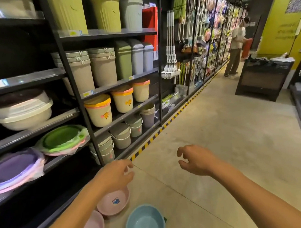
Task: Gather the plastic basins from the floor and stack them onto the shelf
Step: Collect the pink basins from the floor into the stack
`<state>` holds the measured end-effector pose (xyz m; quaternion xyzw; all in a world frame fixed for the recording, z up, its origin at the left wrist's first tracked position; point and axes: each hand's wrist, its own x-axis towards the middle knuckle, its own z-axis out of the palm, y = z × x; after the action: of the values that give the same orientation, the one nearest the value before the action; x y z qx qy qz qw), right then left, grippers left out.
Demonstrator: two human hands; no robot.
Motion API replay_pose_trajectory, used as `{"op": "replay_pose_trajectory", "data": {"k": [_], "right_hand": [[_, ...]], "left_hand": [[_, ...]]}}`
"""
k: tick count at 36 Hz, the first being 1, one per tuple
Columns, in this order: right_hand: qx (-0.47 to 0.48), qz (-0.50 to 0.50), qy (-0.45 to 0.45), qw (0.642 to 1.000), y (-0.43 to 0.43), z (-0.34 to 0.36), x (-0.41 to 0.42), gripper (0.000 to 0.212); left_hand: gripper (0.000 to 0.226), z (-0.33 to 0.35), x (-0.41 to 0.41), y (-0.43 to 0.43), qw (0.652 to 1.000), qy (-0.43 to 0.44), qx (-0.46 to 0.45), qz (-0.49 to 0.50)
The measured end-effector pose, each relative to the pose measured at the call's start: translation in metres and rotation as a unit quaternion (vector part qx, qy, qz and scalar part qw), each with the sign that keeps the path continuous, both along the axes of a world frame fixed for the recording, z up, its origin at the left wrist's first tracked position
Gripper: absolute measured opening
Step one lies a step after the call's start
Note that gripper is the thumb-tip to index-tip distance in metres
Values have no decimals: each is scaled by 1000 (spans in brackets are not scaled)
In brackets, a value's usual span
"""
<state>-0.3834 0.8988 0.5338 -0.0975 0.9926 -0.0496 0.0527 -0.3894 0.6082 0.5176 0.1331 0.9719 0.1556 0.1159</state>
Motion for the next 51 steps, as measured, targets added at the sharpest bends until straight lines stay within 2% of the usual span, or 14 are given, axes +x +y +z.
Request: {"op": "replay_pose_trajectory", "data": {"k": [7,11,15,19,27,31,39,46,51], "right_hand": [[17,62,14,998,49,1,-102,40],[22,109,11,994,73,-1,-159,40],[20,147,15,989,86,-5,-212,40],[17,181,18,983,84,-5,-264,40],[26,243,47,968,51,-15,-367,30],[35,272,71,959,28,-23,-414,29],[43,353,88,930,-18,-36,-491,27],[32,441,98,892,-63,-51,-557,26],[14,499,81,863,-89,-60,-614,29]], "left_hand": [[32,-6,-71,49,998,32,4,46],[31,-11,-106,73,994,34,1,106],[19,-13,-133,84,984,66,-4,167],[16,-13,-157,88,973,84,-30,211],[28,-16,-228,73,956,117,-92,251],[30,-25,-276,64,947,163,-118,251],[29,-35,-328,54,922,177,-191,286],[35,-39,-364,47,899,142,-211,356],[33,-46,-387,47,867,111,-206,440]]}}
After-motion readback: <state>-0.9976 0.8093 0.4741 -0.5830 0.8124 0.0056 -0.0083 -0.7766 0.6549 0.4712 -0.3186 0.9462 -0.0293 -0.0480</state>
